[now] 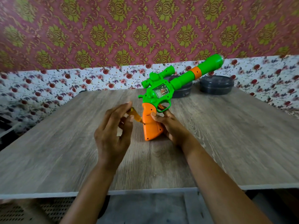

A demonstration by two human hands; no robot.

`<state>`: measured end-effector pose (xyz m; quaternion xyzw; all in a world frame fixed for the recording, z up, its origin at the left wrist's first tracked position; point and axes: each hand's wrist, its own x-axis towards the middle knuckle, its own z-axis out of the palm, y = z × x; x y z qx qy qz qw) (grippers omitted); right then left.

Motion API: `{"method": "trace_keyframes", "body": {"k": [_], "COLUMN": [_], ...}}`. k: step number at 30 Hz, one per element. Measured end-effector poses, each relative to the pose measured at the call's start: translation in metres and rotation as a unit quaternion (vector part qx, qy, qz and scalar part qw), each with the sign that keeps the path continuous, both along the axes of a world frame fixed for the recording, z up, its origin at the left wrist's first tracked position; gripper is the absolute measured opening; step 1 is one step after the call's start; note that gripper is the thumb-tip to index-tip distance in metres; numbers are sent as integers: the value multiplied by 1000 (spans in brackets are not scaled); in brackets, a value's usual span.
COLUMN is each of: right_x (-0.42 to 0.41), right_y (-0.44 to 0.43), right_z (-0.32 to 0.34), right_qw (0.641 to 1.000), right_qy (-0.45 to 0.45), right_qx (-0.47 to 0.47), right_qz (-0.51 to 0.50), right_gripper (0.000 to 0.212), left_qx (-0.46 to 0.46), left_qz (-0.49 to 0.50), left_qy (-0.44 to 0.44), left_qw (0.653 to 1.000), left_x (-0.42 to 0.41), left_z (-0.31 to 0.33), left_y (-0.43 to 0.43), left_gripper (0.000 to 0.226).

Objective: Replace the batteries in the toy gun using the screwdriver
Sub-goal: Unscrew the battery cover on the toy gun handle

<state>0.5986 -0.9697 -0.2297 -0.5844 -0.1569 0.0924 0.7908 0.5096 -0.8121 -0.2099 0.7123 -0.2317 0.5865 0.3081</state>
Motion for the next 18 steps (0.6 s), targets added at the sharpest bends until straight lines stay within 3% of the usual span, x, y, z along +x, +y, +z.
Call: {"method": "trace_keyframes", "body": {"k": [7,13,18], "right_x": [0,3,4], "right_y": [1,2,2], "right_z": [0,-2,-3], "right_qw": [1000,1000,1000], "right_qy": [-3,-7,0], "right_qx": [10,11,7], "right_qz": [5,8,-1], "right_gripper": [38,37,40], "left_qx": [-97,-4,10], "left_qz": [-70,-23,-23], "left_qy": [20,6,-4], "left_qw": [993,1000,1000], "left_x": [-2,-3,-4], "left_z": [-2,1,0], "left_y": [-1,-2,0], "left_gripper": [29,27,29]}}
